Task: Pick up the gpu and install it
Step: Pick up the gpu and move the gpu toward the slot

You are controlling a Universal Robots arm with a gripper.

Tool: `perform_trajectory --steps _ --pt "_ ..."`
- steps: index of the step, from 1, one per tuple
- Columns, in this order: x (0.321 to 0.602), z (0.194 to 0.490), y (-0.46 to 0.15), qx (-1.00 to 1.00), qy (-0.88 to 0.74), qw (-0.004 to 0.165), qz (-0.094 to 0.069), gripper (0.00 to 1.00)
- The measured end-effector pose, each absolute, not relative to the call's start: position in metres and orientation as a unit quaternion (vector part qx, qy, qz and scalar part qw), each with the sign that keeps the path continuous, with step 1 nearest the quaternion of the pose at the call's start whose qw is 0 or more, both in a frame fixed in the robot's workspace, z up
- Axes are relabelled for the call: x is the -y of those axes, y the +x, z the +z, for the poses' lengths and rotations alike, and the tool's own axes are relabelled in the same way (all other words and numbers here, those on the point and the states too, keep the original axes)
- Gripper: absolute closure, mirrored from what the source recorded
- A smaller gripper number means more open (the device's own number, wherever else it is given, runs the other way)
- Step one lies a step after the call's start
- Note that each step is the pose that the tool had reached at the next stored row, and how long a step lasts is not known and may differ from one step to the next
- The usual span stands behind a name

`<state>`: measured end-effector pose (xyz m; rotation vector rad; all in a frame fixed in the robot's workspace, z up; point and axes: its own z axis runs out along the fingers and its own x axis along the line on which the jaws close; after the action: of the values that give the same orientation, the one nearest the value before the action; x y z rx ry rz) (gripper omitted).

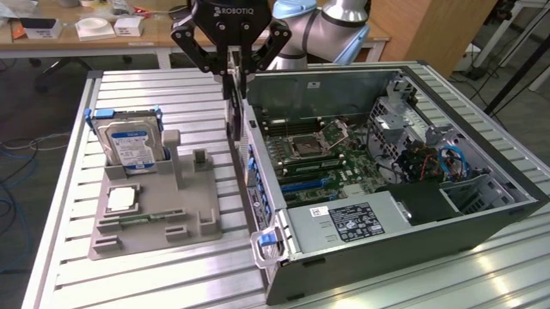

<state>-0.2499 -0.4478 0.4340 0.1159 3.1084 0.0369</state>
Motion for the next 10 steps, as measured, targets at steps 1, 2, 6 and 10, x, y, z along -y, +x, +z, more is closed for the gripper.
perform_trajectory --steps 1,2,6,10 --pt "0.4478 0.434 -0.2494 -0.999 0.037 0.015 0.012 0.74" --pt "0.4478 0.434 -0.2488 -0.999 0.037 0.015 0.012 0.74" --pt "0.4478 0.434 -0.2467 -0.999 0.037 0.015 0.012 0.74" --pt "0.4478 0.434 -0.2447 -0.999 0.037 0.015 0.012 0.74"
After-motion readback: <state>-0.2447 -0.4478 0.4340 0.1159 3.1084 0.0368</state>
